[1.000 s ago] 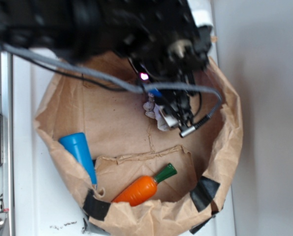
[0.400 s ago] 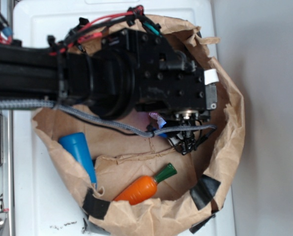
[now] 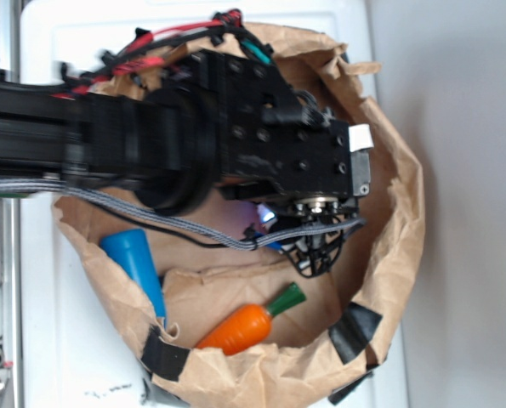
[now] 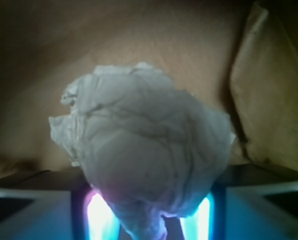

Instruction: Grab the white paper.

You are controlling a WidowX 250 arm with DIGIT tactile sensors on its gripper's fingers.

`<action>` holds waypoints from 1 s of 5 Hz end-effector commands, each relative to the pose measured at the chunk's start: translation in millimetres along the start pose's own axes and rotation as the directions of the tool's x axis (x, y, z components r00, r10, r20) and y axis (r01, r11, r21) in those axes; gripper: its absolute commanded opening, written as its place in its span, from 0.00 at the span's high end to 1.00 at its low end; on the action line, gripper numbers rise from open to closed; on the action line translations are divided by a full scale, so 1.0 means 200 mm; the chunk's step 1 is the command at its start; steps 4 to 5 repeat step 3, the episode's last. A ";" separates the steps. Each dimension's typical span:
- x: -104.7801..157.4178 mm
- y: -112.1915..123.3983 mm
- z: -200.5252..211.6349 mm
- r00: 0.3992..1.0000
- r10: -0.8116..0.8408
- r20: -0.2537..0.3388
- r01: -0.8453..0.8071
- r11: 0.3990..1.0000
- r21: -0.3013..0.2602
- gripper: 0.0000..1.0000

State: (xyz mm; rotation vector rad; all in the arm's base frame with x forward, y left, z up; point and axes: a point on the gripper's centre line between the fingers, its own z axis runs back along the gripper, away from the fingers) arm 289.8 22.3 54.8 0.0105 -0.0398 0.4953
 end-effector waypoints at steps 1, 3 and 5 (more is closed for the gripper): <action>0.25 -0.03 0.27 0.991 -0.112 0.070 0.120 0.985 -0.127 1.00; 0.25 -0.03 0.35 0.960 -0.273 0.060 0.279 0.953 -0.116 1.00; 0.25 -0.03 0.35 0.960 -0.273 0.060 0.279 0.953 -0.116 1.00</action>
